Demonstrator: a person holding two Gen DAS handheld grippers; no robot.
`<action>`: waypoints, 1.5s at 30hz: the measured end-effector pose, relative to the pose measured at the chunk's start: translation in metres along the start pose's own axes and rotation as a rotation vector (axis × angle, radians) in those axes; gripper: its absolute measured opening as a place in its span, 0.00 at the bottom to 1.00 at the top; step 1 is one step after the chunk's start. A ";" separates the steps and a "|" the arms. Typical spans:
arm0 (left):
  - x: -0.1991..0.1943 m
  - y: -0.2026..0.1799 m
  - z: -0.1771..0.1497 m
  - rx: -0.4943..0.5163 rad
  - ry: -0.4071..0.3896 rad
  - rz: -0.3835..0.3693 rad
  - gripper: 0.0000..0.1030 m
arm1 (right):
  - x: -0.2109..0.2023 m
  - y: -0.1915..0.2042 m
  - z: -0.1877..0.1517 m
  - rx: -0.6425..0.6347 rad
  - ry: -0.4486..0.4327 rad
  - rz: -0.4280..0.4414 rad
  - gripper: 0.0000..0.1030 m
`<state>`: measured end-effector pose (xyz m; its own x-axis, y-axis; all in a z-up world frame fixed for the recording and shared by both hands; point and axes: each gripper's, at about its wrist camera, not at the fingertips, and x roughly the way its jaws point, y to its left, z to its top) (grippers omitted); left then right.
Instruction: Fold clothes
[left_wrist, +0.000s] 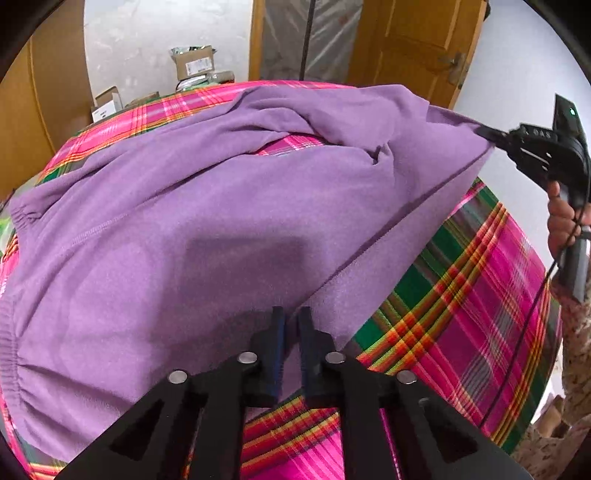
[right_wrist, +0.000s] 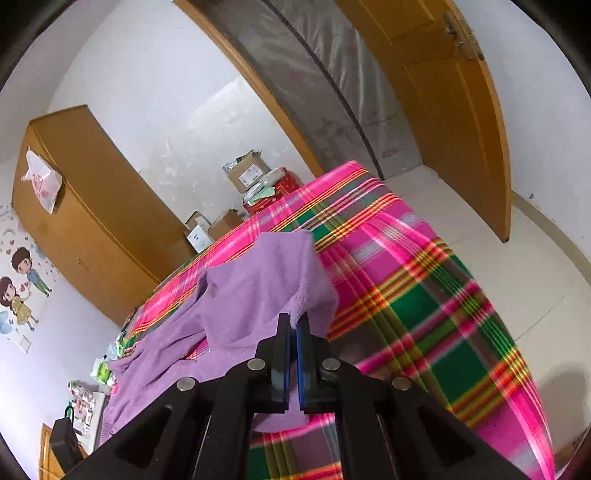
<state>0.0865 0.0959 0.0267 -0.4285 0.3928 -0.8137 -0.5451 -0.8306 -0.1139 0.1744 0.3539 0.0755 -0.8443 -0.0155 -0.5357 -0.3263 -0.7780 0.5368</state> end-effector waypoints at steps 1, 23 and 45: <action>-0.001 0.000 -0.001 -0.003 -0.003 -0.002 0.06 | -0.005 -0.002 -0.002 0.006 -0.008 0.002 0.02; 0.003 -0.019 0.009 -0.009 -0.036 0.046 0.06 | 0.009 -0.030 0.010 -0.223 0.105 -0.101 0.32; 0.031 -0.097 0.014 0.339 -0.023 0.160 0.27 | 0.077 -0.018 0.045 -0.247 0.218 0.095 0.02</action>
